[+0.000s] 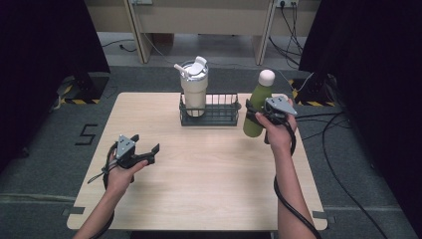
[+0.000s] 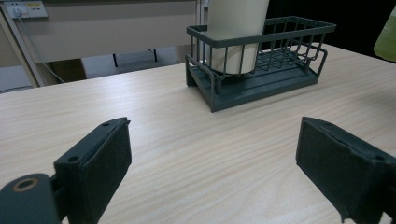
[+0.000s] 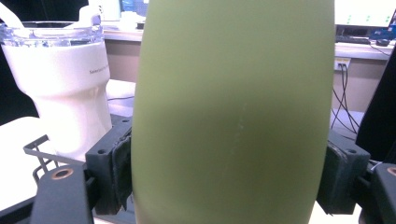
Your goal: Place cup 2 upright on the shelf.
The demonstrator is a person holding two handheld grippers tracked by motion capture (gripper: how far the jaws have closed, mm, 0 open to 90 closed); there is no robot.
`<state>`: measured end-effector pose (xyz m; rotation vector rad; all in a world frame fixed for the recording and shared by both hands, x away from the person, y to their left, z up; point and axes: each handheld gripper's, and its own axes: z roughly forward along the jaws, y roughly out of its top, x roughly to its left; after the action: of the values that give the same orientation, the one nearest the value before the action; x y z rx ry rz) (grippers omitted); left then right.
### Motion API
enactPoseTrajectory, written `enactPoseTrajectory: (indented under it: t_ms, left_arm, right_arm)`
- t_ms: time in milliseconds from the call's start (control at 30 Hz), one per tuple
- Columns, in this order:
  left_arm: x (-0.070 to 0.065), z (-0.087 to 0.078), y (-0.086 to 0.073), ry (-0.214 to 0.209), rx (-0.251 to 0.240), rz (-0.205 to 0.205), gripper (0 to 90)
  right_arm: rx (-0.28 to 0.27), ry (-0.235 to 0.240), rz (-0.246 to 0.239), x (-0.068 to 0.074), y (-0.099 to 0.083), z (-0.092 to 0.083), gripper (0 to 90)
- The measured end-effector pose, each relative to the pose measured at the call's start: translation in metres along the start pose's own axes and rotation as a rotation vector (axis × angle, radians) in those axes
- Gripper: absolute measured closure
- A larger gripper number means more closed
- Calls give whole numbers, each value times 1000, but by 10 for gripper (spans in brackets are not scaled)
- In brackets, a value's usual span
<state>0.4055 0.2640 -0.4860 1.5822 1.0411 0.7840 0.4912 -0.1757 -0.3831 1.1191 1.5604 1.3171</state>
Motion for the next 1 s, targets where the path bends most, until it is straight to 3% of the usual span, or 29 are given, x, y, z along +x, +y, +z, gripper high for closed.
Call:
enactPoseTrajectory:
  t_ms: [1000]
  left_arm:
    - [2,0,-1,2,-4,-8,104]
  right_arm:
    - [-25,25,1,14,25,21,222]
